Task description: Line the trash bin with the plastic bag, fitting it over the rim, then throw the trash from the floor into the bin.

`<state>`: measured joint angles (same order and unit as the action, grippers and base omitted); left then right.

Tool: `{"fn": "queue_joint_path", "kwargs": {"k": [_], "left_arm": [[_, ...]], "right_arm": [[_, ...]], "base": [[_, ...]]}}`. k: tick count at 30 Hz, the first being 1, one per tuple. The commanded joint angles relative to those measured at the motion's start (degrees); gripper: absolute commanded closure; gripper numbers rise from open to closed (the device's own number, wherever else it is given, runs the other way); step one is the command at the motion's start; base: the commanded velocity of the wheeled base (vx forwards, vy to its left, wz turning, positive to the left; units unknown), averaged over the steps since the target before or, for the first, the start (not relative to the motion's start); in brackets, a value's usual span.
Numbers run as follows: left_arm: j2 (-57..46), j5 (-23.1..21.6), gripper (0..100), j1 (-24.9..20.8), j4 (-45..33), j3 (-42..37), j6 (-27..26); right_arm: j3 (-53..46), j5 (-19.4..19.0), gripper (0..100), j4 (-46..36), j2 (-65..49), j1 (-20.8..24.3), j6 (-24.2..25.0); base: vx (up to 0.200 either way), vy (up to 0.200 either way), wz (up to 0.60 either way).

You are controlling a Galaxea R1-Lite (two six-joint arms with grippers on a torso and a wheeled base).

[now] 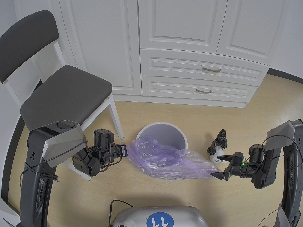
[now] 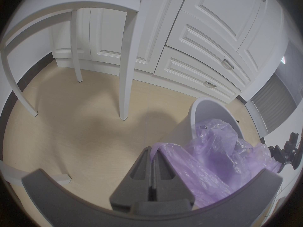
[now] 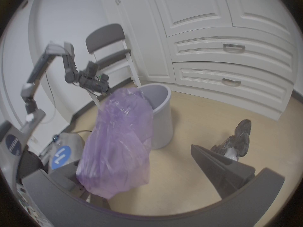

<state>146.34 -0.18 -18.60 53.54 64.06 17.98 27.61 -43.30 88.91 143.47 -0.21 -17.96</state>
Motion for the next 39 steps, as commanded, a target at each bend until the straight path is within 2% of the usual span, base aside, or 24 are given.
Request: {"fn": "queue_joint_path", "kwargs": {"k": [1, 2, 7, 16, 22, 26, 28, 30, 33, 35, 36, 38, 39], "left_arm": [[0.3, 0.0, 100, 0.0, -0.2, 0.4, 0.0], [0.4, 0.0, 100, 0.0, -0.1, 0.5, 0.0], [1.2, 0.1, 100, 0.0, -0.4, 1.2, -0.1], [1.2, 0.1, 100, 0.1, -0.5, 1.0, -0.1], [1.2, 0.1, 100, 0.1, -0.7, 1.0, -0.1], [1.1, 0.1, 100, 0.1, -0.6, 1.1, -0.1], [1.1, 0.1, 100, 0.1, -0.6, 1.1, 0.0], [0.9, 0.1, 100, 0.1, -0.6, 1.1, 0.1], [0.5, 0.1, 100, 0.1, -0.6, 0.8, 0.1], [0.5, 0.1, 100, 0.1, -0.6, 0.8, 0.1], [0.2, 0.1, 100, 0.1, -0.4, 0.5, 0.0], [-0.2, 0.1, 100, 0.1, -0.4, 0.3, 0.0], [-0.2, 0.1, 100, 0.1, -0.4, 0.3, 0.0]], "right_arm": [[0.0, -5.6, 0, 1.1, -1.8, -5.2, 3.2], [0.6, -7.6, 0, 1.1, -1.8, -6.4, 4.4], [3.2, -8.8, 0, 1.1, -1.9, -9.0, 8.8], [4.1, -10.1, 0, 1.1, -1.7, -10.5, 9.7], [4.3, -13.5, 0, 1.1, -2.1, -12.3, 9.7], [4.7, -13.4, 0, 1.1, -2.8, -12.4, 11.1], [5.8, -12.2, 0, 1.1, -3.3, -11.2, 12.6], [6.7, -8.6, 0, 1.1, -3.5, -8.8, 12.9], [6.8, 6.0, 0, 1.1, -5.0, -2.4, 13.1], [6.8, 6.0, 0, 1.1, -5.0, -2.4, 13.1], [6.6, 20.8, 0, 1.1, -6.9, 5.7, 13.5], [6.1, 29.2, 0, 1.1, -8.1, 10.9, 13.3], [6.1, 29.9, 0, 1.1, -8.2, 11.3, 13.3]], "base": [[0.000, 0.000, 0.00], [0.000, 0.000, 0.00], [0.000, 0.000, 0.00], [0.000, 0.000, 0.00], [0.000, 0.000, 0.00], [0.000, 0.000, 0.00], [0.000, 0.000, 0.00], [0.000, 0.000, 0.00], [0.000, 0.000, 0.00], [0.000, 0.000, 0.00], [0.000, 0.000, 0.00], [0.000, 0.000, 0.00], [0.000, 0.000, 0.00]]}}
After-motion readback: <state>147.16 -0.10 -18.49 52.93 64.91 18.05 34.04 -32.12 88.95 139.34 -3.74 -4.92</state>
